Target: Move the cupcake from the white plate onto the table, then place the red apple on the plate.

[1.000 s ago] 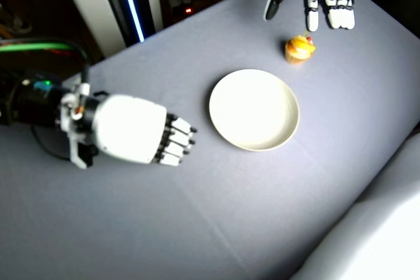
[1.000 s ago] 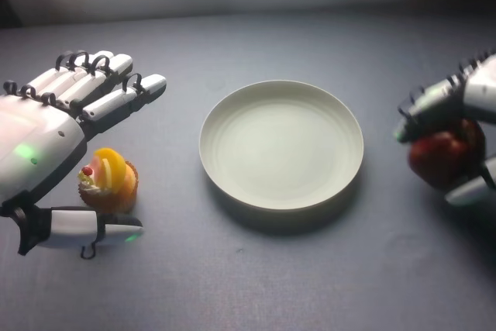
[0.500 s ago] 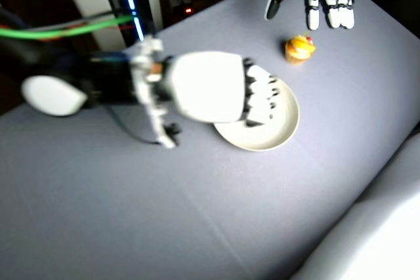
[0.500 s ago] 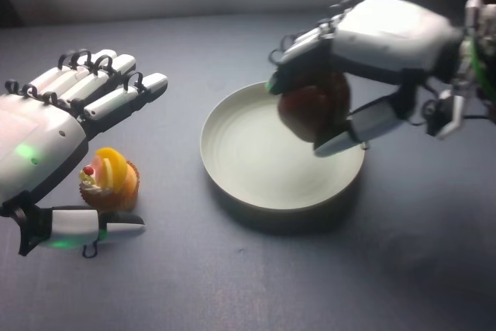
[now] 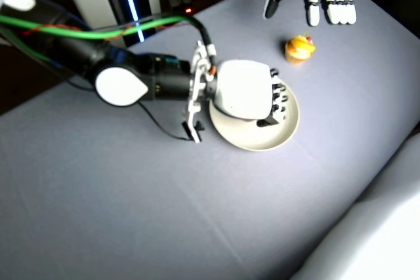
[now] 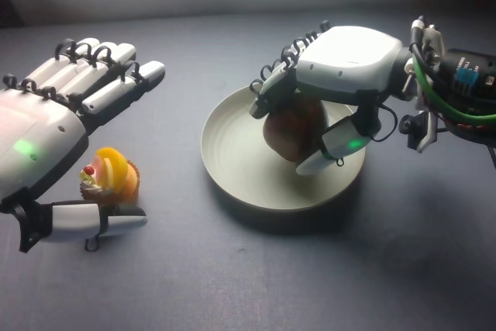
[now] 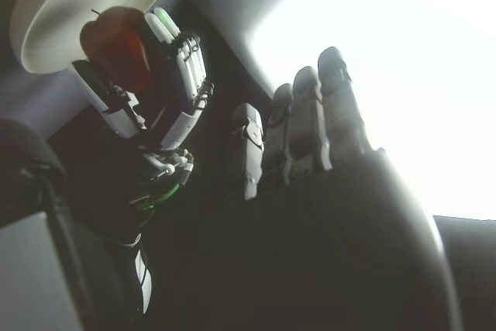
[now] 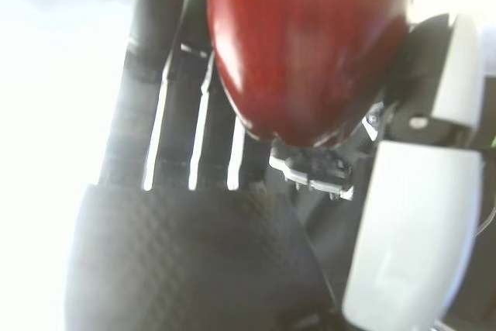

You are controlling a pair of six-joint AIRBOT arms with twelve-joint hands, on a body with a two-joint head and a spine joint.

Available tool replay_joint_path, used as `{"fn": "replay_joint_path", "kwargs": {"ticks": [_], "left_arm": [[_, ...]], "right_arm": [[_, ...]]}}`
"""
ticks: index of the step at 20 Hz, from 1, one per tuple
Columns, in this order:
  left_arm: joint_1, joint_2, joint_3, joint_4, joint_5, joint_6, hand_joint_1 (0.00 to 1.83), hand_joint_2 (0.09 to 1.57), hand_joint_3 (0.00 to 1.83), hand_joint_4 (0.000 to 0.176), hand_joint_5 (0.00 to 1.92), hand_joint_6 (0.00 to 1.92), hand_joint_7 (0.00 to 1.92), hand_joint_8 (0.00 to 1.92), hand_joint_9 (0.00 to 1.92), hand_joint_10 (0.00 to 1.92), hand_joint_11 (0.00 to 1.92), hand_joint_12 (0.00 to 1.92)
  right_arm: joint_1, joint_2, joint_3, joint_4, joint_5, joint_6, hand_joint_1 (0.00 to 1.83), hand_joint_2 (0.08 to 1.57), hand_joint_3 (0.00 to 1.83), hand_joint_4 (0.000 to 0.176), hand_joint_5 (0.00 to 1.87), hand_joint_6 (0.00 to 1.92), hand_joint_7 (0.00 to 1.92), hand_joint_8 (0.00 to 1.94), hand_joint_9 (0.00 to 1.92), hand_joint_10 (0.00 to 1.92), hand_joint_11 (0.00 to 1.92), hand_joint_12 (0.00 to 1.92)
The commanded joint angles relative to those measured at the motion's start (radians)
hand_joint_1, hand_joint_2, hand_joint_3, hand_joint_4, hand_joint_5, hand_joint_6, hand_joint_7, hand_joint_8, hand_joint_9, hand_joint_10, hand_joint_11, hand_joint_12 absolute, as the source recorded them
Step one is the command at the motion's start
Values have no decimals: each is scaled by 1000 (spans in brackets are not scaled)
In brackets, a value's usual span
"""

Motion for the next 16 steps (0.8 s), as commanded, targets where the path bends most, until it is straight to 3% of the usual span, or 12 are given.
{"fn": "replay_joint_path", "kwargs": {"ticks": [1,2,4,5,6,7,8,9,11,13,15,16], "left_arm": [[-13,2,1,15,-134,-8,826,871,3,103,64,0,0,0,0,0,7,14],[-12,2,0,15,-135,-9,820,875,4,102,71,2,0,0,0,0,26,24],[-11,1,0,13,-137,-12,819,882,6,112,66,0,0,0,0,0,20,21],[-11,1,0,12,-139,-14,819,882,6,112,66,0,0,0,0,0,20,21],[-10,1,-1,11,-143,-17,815,881,4,120,71,2,0,0,0,0,20,22],[-8,1,-1,10,-145,-20,829,880,3,122,68,1,0,0,0,0,7,17],[-5,2,-1,8,-149,-25,829,880,3,122,68,1,0,0,0,0,7,17],[-1,3,-2,6,-156,-32,823,882,3,119,66,0,0,0,0,0,14,20],[6,9,-6,-3,-176,-35,793,874,0,128,55,0,0,0,0,0,23,25],[11,15,-9,-10,-199,-38,744,865,0,119,37,0,0,0,0,0,52,39],[17,24,-12,-11,-226,-48,755,855,0,119,40,2,0,0,0,0,51,39],[21,29,-16,-11,-249,-53,792,850,0,139,46,4,0,0,0,0,21,26]], "right_arm": [[4,3,5,37,99,14,921,945,0,39,621,4,584,32,545,386,328,1110],[4,3,5,37,99,18,902,939,0,54,522,0,481,0,491,83,100,1064],[4,3,2,38,103,31,882,930,0,84,463,0,432,0,461,15,12,1121],[4,3,-2,41,110,40,882,930,0,84,463,0,432,0,461,15,12,1121],[2,14,-9,49,123,48,873,913,0,98,421,5,377,4,378,7,0,875],[-2,27,-16,58,137,51,933,895,0,63,391,2,362,1,347,2,0,723],[-10,49,-29,76,161,51,933,895,0,63,391,2,362,1,347,2,0,723],[-23,75,-41,109,194,51,927,886,0,75,285,0,239,0,241,0,0,595],[-62,141,-72,197,297,51,730,906,4,167,13,0,11,0,70,0,0,508],[-109,203,-107,284,406,51,498,817,0,176,0,0,0,0,3,0,0,223],[-177,264,-149,371,527,47,595,837,3,176,0,0,0,0,0,0,0,44],[-227,304,-184,428,615,34,637,790,0,176,0,0,0,0,0,0,0,1]]}}
